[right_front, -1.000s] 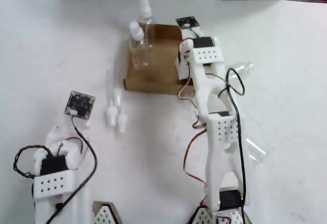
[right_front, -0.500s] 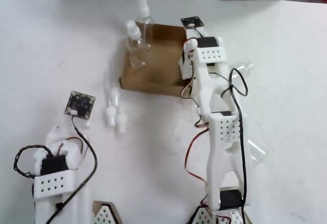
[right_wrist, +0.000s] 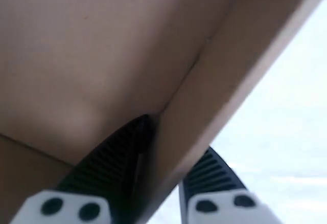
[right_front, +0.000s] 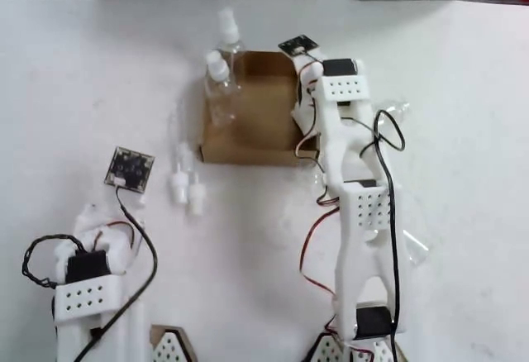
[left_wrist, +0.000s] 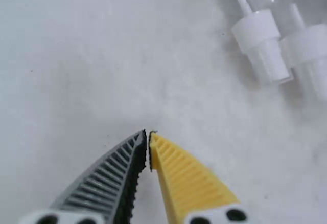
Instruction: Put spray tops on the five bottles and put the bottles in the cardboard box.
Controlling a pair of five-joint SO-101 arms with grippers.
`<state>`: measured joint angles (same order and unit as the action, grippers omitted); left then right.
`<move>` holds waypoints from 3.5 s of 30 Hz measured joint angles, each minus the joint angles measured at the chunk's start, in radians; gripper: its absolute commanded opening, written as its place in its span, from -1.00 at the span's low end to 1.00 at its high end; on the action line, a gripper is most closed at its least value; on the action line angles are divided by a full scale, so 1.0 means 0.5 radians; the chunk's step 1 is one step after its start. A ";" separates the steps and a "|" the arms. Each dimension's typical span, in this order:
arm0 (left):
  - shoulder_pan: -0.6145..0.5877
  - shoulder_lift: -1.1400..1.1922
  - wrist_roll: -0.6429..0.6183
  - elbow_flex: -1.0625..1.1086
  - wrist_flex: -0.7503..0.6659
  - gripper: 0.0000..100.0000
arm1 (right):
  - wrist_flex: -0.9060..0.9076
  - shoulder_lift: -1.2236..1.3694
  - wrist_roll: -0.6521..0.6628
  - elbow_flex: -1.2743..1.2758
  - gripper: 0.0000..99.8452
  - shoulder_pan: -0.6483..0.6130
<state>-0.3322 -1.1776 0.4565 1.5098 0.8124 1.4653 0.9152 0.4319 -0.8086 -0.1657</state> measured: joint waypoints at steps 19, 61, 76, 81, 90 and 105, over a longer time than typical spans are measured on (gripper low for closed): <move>0.000 0.000 0.000 0.000 0.000 -0.95 | 0.221 0.000 0.034 -0.018 -0.97 0.000; 0.000 0.000 0.000 0.000 0.000 -0.95 | 0.181 -0.387 -0.166 0.601 -0.94 -0.006; 0.000 0.000 0.000 0.000 0.000 -0.95 | 0.172 -0.387 -0.169 0.605 -0.63 -0.009; 0.000 0.000 0.000 0.000 0.000 -0.95 | 0.227 -0.430 -0.169 0.540 -0.63 -0.009; 0.000 0.000 0.000 0.000 0.000 -0.95 | 0.448 -0.724 -0.166 0.279 -0.64 0.037; 0.000 0.003 0.000 0.000 -0.049 -0.95 | 0.451 -1.608 -0.163 1.163 -0.93 0.359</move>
<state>-0.3322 -1.1761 0.4565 1.5098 0.7879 1.6909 0.1112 0.3506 -0.2271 0.0138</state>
